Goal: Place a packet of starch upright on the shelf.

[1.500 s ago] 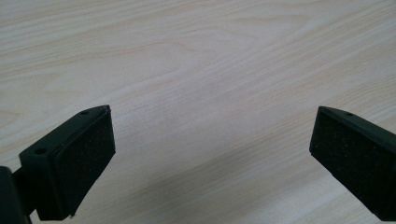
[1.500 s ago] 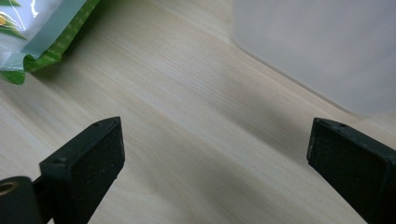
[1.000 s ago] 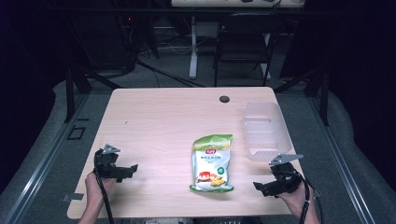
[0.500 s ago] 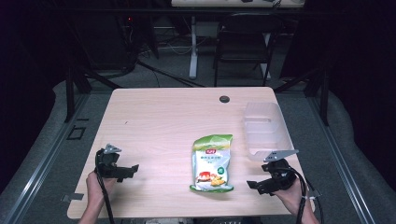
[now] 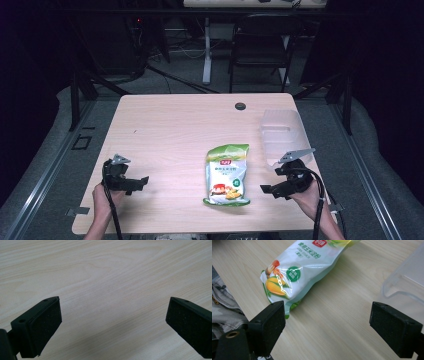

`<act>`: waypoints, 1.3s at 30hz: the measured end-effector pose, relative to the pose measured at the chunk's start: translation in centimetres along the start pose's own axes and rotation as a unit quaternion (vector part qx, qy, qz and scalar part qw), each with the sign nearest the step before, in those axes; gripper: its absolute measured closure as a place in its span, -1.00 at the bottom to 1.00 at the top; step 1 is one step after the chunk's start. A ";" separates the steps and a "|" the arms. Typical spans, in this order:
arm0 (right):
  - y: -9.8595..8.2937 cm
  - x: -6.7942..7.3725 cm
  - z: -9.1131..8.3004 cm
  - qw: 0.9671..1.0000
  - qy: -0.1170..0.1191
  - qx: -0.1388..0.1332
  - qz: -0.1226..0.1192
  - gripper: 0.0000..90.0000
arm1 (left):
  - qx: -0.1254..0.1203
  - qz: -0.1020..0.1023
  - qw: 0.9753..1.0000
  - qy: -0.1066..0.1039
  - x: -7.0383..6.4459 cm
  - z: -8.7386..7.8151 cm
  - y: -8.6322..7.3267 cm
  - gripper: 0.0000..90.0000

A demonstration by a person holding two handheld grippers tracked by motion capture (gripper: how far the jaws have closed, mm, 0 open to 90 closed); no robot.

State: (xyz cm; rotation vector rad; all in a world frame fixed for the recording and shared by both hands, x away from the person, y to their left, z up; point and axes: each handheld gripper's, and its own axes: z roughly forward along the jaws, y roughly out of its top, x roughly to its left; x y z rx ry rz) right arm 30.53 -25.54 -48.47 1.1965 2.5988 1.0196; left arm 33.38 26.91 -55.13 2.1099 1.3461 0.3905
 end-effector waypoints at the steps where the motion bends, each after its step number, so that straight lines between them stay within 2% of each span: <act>1: 0.2 -0.1 0.0 1.000 0.002 0.002 -0.001 -0.72 | -0.003 0.001 1.000 0.003 0.0 0.0 0.0 -0.99; 20: 5.0 -1.6 0.9 1.000 0.015 0.020 -0.014 -0.86 | -0.004 0.002 1.000 0.000 0.1 0.1 0.0 -0.99; 21: 5.7 -1.7 1.3 1.000 0.013 0.020 -0.016 -0.86 | -0.001 0.003 1.000 -0.003 0.1 0.0 0.0 -0.99; 28: 7.6 -2.3 2.6 0.999 0.019 0.030 -0.020 -0.87 | -0.004 0.003 1.000 -0.002 0.1 0.1 0.0 -0.99; 29: 7.8 -2.4 2.8 0.999 0.025 0.031 -0.018 -0.87 | -0.004 0.003 1.000 -0.002 0.1 0.1 0.0 -0.99; 35: 8.8 -3.0 4.1 0.999 0.024 0.035 -0.009 -0.86 | -0.001 0.003 1.000 -0.004 0.1 0.0 0.0 -0.99; 36: 9.0 -3.1 4.3 0.999 0.024 0.040 -0.014 -0.86 | -0.002 0.004 1.000 -0.005 0.1 0.0 0.0 -0.99; 39: 9.5 -3.3 5.1 0.999 0.029 0.041 -0.003 -0.85 | -0.002 0.002 1.000 -0.006 0.1 0.1 0.0 -0.99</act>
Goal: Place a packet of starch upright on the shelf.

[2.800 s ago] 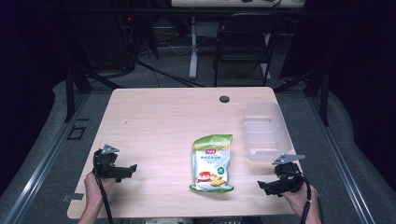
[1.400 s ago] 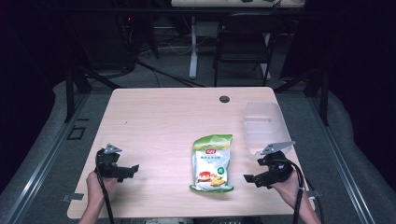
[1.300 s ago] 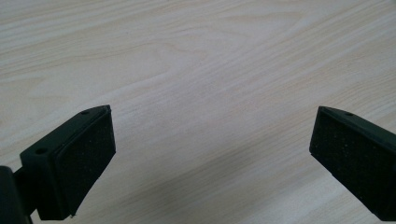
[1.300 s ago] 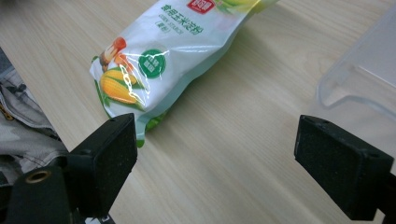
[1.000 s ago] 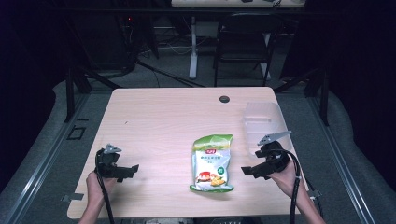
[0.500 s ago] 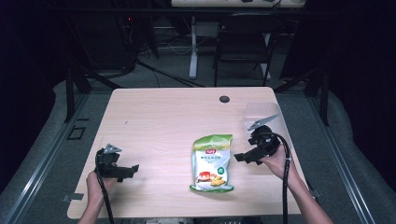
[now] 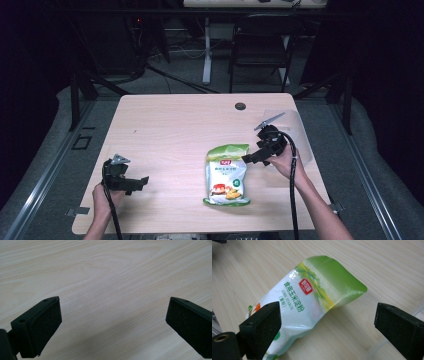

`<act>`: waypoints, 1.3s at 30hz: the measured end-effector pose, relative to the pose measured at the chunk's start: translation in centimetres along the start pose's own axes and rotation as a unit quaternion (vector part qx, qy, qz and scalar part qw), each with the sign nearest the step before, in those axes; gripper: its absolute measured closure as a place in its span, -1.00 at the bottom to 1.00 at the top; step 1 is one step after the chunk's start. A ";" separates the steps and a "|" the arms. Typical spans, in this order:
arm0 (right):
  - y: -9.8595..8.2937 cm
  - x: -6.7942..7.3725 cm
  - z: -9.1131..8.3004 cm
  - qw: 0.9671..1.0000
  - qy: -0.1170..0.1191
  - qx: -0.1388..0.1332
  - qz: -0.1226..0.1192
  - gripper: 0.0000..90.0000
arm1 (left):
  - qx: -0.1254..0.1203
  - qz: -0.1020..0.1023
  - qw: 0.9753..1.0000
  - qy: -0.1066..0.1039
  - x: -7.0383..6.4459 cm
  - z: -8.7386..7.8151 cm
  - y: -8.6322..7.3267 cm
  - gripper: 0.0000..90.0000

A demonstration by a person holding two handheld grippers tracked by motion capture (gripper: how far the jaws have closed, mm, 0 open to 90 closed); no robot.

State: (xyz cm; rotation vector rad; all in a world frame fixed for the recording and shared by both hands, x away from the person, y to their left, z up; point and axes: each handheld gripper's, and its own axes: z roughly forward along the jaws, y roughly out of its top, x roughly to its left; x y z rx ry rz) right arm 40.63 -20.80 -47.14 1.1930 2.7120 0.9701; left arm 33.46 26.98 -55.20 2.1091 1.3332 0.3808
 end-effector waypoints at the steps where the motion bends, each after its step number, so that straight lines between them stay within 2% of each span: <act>1: 0.2 -0.2 0.2 1.000 -0.004 0.004 -0.002 -0.84 | 0.000 0.000 1.000 0.000 0.0 0.0 0.0 -0.99; 4: 0.7 -0.4 1.0 1.000 -0.002 0.010 0.001 -0.83 | -0.001 0.000 1.000 -0.002 0.0 0.0 0.0 -0.99; 9: 1.0 -0.9 2.3 1.000 0.001 0.012 0.027 -0.82 | -0.002 0.002 1.000 -0.004 0.1 0.0 0.0 -0.99; 10: 1.1 -1.0 2.4 0.999 -0.004 0.020 0.025 -0.81 | -0.001 0.003 1.000 -0.003 0.1 0.0 0.0 -0.99; 12: 1.1 -1.2 2.9 0.999 0.001 0.015 0.032 -0.80 | -0.001 0.003 1.000 -0.004 0.1 0.0 0.0 -0.99; 14: 1.2 -1.3 3.1 0.999 -0.001 0.021 0.034 -0.77 | -0.001 0.001 1.000 -0.005 0.1 0.0 0.0 -0.99; 20: 1.2 -1.2 4.2 0.998 -0.001 0.023 0.052 -0.68 | -0.001 0.004 1.000 -0.009 0.0 -0.1 0.0 -0.99; 21: 1.3 -1.2 4.3 0.998 -0.005 0.033 0.046 -0.67 | -0.002 0.000 1.000 -0.010 0.0 -0.1 0.0 -0.99; 22: 1.2 -1.0 4.6 0.998 -0.003 0.025 0.058 -0.66 | -0.002 -0.001 1.000 -0.010 0.0 -0.1 0.0 -0.99; 23: 1.2 -1.0 4.7 0.998 -0.006 0.029 0.057 -0.65 | -0.002 0.000 1.000 -0.010 0.0 -0.1 0.0 -0.99; 28: 0.9 -1.0 5.1 0.997 -0.019 0.036 0.069 -0.49 | -0.001 0.001 1.000 -0.013 0.0 -0.1 0.0 -0.99; 29: 0.8 -1.0 5.2 0.997 -0.013 0.029 0.077 -0.48 | -0.001 0.000 1.000 -0.013 0.0 -0.1 0.0 -0.99; 31: 0.6 -1.0 5.3 0.996 -0.021 0.031 0.079 -0.45 | 0.000 0.000 1.000 -0.011 0.0 -0.1 0.0 -0.99; 33: 0.4 -1.0 5.4 0.996 -0.014 0.019 0.091 -0.35 | 0.000 0.001 1.000 -0.012 0.0 -0.1 0.0 -0.99; 35: 0.4 -1.1 5.4 0.995 -0.016 0.022 0.092 -0.32 | -0.001 0.000 1.000 -0.012 0.0 -0.1 0.0 -0.99; 36: 0.2 -1.0 5.4 0.995 -0.019 0.024 0.095 -0.15 | -0.002 0.003 1.000 -0.012 0.0 -0.1 0.0 -0.99; 39: 0.0 -0.8 5.6 0.994 -0.018 0.021 0.103 -0.03 | -0.003 -0.003 1.000 -0.012 0.1 -0.3 0.0 -0.98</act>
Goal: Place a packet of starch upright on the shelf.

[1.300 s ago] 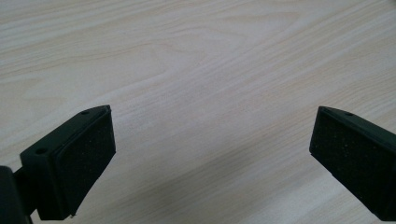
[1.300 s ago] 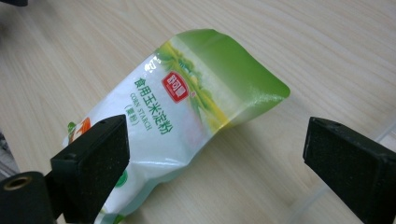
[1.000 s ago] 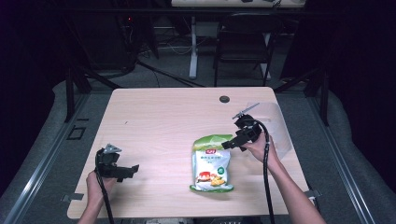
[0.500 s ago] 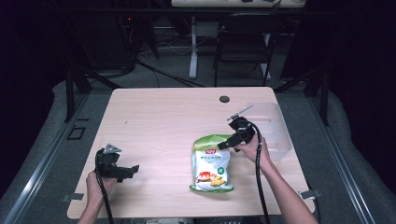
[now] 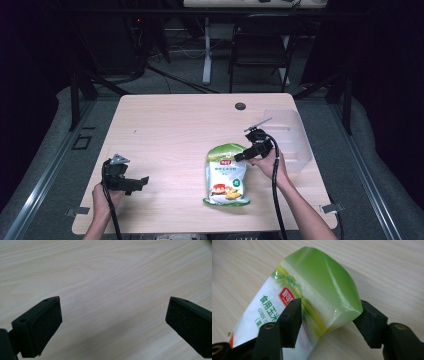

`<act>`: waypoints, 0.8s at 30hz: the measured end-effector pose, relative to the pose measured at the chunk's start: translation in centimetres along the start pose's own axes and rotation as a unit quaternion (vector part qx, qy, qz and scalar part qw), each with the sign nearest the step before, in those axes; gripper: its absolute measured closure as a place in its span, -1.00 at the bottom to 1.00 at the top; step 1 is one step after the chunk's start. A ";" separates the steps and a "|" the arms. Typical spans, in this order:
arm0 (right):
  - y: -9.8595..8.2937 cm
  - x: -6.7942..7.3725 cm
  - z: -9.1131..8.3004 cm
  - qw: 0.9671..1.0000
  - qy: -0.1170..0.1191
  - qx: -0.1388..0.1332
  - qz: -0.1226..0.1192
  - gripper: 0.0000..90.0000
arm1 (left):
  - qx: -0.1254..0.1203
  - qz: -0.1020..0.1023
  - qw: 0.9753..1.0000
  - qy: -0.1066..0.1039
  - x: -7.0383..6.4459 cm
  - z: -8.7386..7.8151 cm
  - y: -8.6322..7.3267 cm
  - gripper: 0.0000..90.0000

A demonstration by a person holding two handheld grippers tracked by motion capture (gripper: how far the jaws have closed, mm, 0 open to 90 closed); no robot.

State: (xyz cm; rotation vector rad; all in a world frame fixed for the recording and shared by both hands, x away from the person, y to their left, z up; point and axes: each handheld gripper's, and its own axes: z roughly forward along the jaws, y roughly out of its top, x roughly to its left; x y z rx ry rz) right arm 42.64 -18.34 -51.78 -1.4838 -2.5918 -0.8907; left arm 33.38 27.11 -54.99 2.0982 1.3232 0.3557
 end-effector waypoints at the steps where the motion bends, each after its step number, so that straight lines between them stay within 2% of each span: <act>1: -0.1 0.1 0.1 1.000 0.001 -0.002 0.006 0.03 | -0.001 -0.001 1.000 0.000 0.0 0.0 0.0 -0.98; 4: -0.2 -0.1 0.0 1.000 0.012 0.000 0.002 0.25 | 0.000 0.000 1.000 0.000 0.0 0.0 0.0 -0.98; 6: -0.3 0.0 0.2 1.000 0.017 -0.010 0.008 0.30 | -0.004 0.002 1.000 0.003 -0.1 0.1 0.0 -0.98; 7: -0.5 0.0 0.3 0.999 0.027 -0.014 0.010 0.44 | -0.002 0.003 1.000 0.001 -0.1 0.1 0.0 -0.98; 10: -0.5 -0.1 0.2 0.999 0.039 -0.008 0.006 0.62 | -0.001 0.004 1.000 0.000 0.0 0.1 0.0 -0.98; 11: -0.7 0.0 0.2 0.999 0.040 -0.017 0.012 0.66 | -0.001 0.004 1.000 0.000 0.0 0.1 0.0 -0.98; 12: -0.7 0.0 0.2 0.999 0.041 -0.018 0.005 0.69 | -0.001 0.004 1.000 0.000 0.0 0.1 0.0 -0.98; 13: -0.7 0.2 0.2 0.999 0.041 -0.023 0.008 0.73 | -0.001 0.004 1.000 0.000 0.0 0.1 0.0 -0.98; 15: -0.8 0.3 0.1 0.999 0.042 -0.022 -0.001 0.75 | -0.004 0.002 1.000 0.002 -0.1 0.1 0.0 -0.98; 24: -0.9 1.1 -0.3 0.998 0.048 -0.043 -0.013 0.84 | -0.003 0.002 1.000 0.000 -0.1 0.2 0.0 -0.97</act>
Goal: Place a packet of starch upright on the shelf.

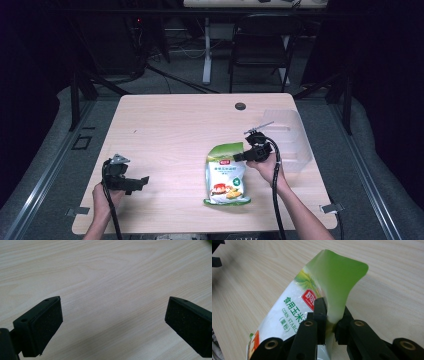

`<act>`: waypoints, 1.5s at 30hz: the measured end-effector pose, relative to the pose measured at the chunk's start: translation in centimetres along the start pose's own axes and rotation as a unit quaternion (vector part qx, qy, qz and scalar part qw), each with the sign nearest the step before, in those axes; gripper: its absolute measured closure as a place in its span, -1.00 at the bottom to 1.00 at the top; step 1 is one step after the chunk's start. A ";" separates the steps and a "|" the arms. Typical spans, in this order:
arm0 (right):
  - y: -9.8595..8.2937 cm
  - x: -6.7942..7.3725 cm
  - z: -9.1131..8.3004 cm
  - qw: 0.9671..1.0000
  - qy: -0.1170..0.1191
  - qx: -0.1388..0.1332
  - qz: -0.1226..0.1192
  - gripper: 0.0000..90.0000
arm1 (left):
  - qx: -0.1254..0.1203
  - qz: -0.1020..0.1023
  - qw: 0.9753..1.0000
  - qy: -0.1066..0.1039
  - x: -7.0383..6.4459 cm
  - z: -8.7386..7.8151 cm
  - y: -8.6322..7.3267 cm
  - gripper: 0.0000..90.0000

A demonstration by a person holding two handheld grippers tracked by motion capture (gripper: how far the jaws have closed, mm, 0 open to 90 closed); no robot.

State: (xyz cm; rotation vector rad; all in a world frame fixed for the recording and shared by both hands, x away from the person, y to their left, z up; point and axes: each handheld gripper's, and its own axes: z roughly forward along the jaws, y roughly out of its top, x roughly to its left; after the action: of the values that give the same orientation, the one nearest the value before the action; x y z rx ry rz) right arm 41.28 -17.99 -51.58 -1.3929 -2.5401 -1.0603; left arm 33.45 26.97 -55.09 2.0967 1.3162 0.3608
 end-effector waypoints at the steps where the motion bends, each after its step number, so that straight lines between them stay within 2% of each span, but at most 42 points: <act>1: 0.0 0.1 0.0 1.000 0.004 -0.003 -0.002 0.85 | 0.000 0.000 1.000 0.000 0.0 0.0 0.0 -0.97; 6: 0.2 0.7 -0.7 1.000 0.008 -0.018 -0.009 0.89 | 0.000 0.002 1.000 0.000 0.1 0.0 0.0 -0.97; 10: 0.5 1.1 -2.0 0.999 0.033 -0.039 -0.008 0.91 | -0.001 0.002 1.000 0.001 0.0 0.0 0.0 -0.97; 21: 0.8 1.8 -4.2 0.997 0.031 -0.064 -0.023 0.93 | -0.002 0.004 1.000 0.000 0.0 0.1 0.0 -0.97; 27: 0.9 2.3 -4.9 0.996 0.033 -0.074 -0.031 0.93 | -0.002 0.010 1.000 -0.004 -0.1 0.1 0.0 -0.97; 30: 1.0 2.5 -5.2 0.996 0.035 -0.078 -0.036 0.93 | -0.006 0.004 1.000 -0.002 0.0 0.2 0.0 -0.97; 45: 1.4 3.2 -7.0 0.993 0.039 -0.098 -0.049 0.94 | -0.007 0.008 1.000 -0.009 0.0 0.3 0.0 -0.99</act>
State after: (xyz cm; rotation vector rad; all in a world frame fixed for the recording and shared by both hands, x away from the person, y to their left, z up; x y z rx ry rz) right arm 38.67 -19.28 -44.36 -1.2477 -2.5292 -1.3870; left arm 33.59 26.85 -55.26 2.0955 1.2837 0.3567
